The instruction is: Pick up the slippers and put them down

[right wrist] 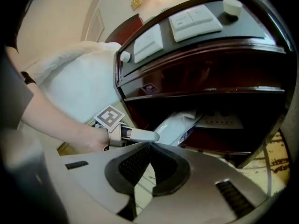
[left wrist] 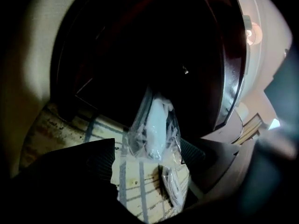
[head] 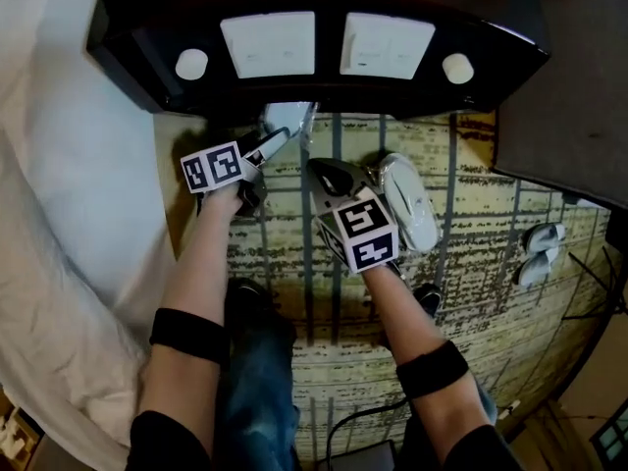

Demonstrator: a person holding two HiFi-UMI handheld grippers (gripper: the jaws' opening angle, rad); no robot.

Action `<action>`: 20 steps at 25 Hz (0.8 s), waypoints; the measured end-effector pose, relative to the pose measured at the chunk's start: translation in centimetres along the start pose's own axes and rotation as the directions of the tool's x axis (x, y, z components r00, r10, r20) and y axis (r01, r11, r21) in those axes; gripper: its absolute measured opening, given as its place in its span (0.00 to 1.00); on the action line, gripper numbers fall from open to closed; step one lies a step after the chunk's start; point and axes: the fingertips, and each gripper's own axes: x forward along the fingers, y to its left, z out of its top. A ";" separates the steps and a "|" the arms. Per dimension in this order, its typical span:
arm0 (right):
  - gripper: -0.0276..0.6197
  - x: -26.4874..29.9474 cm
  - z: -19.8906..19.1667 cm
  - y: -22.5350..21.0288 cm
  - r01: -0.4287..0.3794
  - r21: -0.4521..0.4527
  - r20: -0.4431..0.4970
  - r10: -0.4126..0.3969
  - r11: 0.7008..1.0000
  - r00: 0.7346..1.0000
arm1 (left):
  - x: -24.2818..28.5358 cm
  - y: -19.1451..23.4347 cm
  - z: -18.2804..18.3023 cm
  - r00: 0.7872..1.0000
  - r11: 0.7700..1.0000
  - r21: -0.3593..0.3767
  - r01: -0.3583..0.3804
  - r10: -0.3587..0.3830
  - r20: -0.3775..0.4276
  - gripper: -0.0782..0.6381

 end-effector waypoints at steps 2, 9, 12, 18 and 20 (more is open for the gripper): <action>0.05 0.8 -0.7 -0.4 -0.002 0.009 0.004 0.002 1.000 1.000 | 1.1 0.6 0.3 1.000 1.000 0.004 0.015 -0.015 0.003 0.72; 0.05 2.1 -2.5 -1.1 -0.016 0.013 0.000 0.016 1.000 1.000 | 3.3 0.2 1.2 0.990 0.989 -0.048 0.140 -0.138 0.033 0.65; 0.05 2.1 -3.0 -1.2 -0.020 0.014 -0.003 0.020 1.000 1.000 | 3.5 -0.3 1.3 0.982 0.982 -0.037 0.185 -0.183 0.052 0.39; 0.05 1.4 -3.7 -1.6 -0.028 0.017 -0.003 0.028 0.999 1.000 | 2.7 -2.6 0.8 0.951 0.956 -0.011 0.294 -0.291 0.107 0.26; 0.05 1.0 -3.8 -1.6 -0.029 0.020 -0.002 0.029 0.999 1.000 | 2.3 -2.9 0.3 0.945 0.951 -0.024 0.309 -0.305 0.119 0.26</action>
